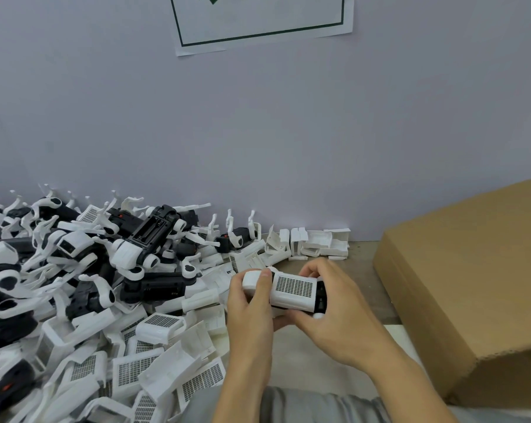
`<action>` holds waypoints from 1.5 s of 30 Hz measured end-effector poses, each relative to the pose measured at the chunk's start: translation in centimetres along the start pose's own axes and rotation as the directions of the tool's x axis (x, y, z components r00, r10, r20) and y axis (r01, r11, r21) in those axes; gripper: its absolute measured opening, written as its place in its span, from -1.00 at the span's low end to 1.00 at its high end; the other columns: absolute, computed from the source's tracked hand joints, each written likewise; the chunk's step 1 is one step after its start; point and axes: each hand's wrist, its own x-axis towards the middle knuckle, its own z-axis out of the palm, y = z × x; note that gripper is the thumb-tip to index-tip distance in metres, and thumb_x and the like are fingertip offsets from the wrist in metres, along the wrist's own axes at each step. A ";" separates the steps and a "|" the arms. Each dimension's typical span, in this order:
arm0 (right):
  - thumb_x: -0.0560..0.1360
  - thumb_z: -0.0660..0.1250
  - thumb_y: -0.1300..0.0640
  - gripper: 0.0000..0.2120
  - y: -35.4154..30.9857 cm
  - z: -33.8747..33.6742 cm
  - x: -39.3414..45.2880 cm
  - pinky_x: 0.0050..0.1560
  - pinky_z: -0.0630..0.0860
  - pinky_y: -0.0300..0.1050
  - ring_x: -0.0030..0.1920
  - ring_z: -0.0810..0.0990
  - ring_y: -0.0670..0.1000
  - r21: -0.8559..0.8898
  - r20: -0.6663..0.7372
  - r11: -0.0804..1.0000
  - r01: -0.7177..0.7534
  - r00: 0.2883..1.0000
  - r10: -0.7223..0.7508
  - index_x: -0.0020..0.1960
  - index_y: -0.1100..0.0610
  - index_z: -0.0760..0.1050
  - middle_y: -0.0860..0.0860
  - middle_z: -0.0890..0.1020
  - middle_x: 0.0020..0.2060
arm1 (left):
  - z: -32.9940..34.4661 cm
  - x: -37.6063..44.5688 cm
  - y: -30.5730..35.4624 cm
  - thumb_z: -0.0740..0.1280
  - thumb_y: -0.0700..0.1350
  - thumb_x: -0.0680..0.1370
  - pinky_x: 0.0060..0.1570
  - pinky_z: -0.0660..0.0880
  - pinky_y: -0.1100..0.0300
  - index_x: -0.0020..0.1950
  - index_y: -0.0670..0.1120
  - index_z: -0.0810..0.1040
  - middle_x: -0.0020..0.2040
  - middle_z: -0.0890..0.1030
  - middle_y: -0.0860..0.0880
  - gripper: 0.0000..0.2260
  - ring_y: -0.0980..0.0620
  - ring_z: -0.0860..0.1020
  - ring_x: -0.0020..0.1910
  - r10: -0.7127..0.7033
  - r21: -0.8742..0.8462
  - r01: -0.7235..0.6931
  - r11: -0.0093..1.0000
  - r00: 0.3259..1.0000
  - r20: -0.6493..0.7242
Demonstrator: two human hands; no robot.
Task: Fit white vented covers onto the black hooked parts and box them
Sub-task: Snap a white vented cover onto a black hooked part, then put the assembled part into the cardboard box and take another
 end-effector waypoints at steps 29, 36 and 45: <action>0.30 0.54 0.07 -0.73 -0.1 -2.8 -0.2 -0.17 0.58 -0.18 -0.14 0.66 -0.06 0.464 0.194 0.835 -0.295 0.954 0.230 -0.02 -0.03 0.63 -0.04 0.70 -0.14 | -0.9 -0.1 1.8 0.32 0.02 0.56 -0.20 0.54 0.15 -0.05 0.09 0.72 -0.06 0.72 0.00 -0.82 0.04 0.65 -0.13 0.010 0.078 -0.027 0.997 0.977 0.212; 0.31 0.62 0.08 -0.58 -1.3 -3.3 0.1 -0.05 0.50 -0.36 0.00 0.60 -0.20 0.214 0.130 0.960 -0.183 0.979 0.157 0.08 -0.14 0.55 -0.25 0.63 -0.04 | -0.8 0.1 1.6 0.34 -0.03 0.59 -0.14 0.53 0.01 -0.11 0.02 0.71 -0.07 0.69 -0.16 -0.83 -0.11 0.63 -0.13 -0.032 0.093 0.019 0.995 0.990 0.137; 0.50 0.43 -0.02 -0.57 -3.0 -2.2 -0.8 0.10 0.53 -0.13 0.15 0.50 -0.09 -0.454 0.092 0.857 0.245 0.969 -0.228 0.33 -0.19 0.45 -0.18 0.50 0.19 | -0.9 0.0 1.6 0.34 0.17 0.49 -0.10 0.54 -0.01 -0.10 -0.11 0.70 -0.08 0.69 -0.25 -0.64 -0.15 0.63 -0.16 -0.138 -0.079 0.143 0.987 0.988 0.064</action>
